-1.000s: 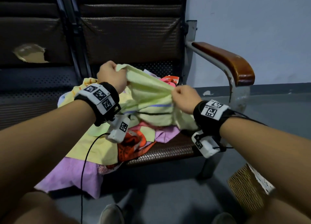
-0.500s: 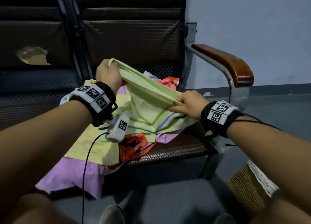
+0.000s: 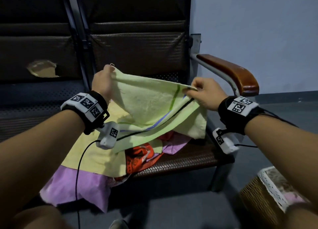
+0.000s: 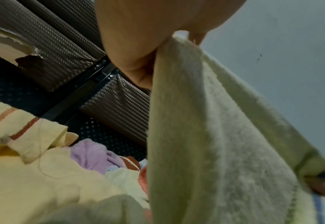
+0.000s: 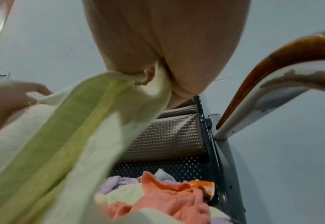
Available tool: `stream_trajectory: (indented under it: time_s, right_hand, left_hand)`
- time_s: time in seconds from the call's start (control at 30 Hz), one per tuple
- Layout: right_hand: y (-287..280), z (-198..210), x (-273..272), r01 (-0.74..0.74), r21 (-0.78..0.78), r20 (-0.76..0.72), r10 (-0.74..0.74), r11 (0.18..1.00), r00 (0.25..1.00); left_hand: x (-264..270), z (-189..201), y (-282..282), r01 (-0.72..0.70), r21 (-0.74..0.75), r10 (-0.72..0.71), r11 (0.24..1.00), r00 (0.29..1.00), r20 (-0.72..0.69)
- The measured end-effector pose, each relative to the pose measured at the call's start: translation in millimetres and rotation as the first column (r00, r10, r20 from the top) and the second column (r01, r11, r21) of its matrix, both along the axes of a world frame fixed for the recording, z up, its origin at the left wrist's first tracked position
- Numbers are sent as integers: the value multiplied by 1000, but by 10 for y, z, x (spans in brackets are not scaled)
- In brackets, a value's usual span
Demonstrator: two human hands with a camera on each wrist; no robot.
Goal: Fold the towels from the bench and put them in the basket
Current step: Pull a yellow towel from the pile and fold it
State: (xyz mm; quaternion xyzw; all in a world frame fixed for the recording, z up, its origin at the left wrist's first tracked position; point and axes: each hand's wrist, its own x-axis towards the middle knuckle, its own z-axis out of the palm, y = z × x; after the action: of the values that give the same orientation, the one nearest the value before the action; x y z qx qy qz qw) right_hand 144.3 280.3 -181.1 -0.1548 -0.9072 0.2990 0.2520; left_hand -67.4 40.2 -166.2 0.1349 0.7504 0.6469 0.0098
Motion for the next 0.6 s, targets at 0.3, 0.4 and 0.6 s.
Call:
stream_trajectory:
  time_s: [0.3,0.4,0.6]
  right_hand:
    - [68,731,-154,169,188,120,-193,968,974]
    - [90,987,-193,215,181,34,-225,960,974]
    - [97,1252,-138,133,-95,10,-133,987,991]
  left_hand:
    - [41,605,-51,218,-171,-263,961,909,-322]
    - [35,849,-58,210,-143,-250,967,885,-393]
    - [-26,1149,-28,80,-85,-104,993,937,-332]
